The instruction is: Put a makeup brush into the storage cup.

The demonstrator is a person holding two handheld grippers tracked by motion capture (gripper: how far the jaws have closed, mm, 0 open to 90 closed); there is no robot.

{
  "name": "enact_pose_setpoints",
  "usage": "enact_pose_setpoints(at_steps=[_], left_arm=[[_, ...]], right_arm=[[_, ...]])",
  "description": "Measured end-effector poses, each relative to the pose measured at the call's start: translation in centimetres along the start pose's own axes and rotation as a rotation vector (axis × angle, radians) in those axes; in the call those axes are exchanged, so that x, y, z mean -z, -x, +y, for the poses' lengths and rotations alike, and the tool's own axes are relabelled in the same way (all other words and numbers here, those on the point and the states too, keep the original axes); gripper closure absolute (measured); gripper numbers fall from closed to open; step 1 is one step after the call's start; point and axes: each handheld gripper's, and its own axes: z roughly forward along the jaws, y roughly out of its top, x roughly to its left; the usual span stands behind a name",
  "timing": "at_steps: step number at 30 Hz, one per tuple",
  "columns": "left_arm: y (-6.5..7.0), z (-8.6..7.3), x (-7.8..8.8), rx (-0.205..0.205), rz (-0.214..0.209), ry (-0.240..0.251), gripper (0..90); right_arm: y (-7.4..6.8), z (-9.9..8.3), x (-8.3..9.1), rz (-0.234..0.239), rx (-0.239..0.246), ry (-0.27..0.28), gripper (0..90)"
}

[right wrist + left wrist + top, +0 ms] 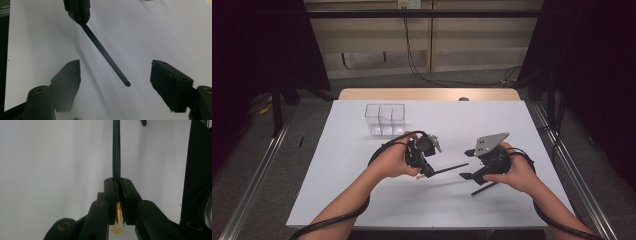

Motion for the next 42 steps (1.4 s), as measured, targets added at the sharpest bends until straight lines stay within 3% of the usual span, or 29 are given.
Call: enact_pose_setpoints(at_steps=[5, 9, 10, 16, 20, 26, 35, 42], left_arm=[[0.0, 0.1, 0.0, 0.002, -0.006, -0.004, 84.2], [0.0, 0.1, 0.0, 0.001, -0.013, 0.003, 84.2], [0.0, 0.1, 0.0, -0.002, -0.011, 0.005, 84.2], [0.1, 0.2, 0.0, 0.002, -0.029, 0.010, 84.1], [0.1, 0.3, 0.0, -0.001, -0.037, 0.009, 84.2], [0.2, 0.4, -0.1, 0.000, -0.047, 0.018, 84.2], [0.2, 0.9, -0.1, -0.049, -0.066, 0.003, 84.1], [0.3, 1.1, 0.0, -0.033, -0.074, 0.024, 84.1]], right_arm=[[-0.1, 0.9, -0.2, 0.032, 0.013, -0.034, 42.9], [-0.3, 1.6, -0.7, 0.039, 0.057, -0.061, 47.1], [-0.3, 2.0, -0.9, 0.035, 0.095, -0.085, 48.4], [-0.7, 2.5, -1.5, 0.053, 0.153, -0.124, 57.9], [-0.8, 2.4, -1.8, 0.052, 0.166, -0.161, 63.0], [-0.7, 2.3, -1.9, 0.059, 0.173, -0.161, 66.7], [-0.7, 1.9, -2.1, 0.101, 0.193, -0.195, 80.0], [-0.9, 1.6, -2.2, 0.107, 0.211, -0.213, 82.5]])
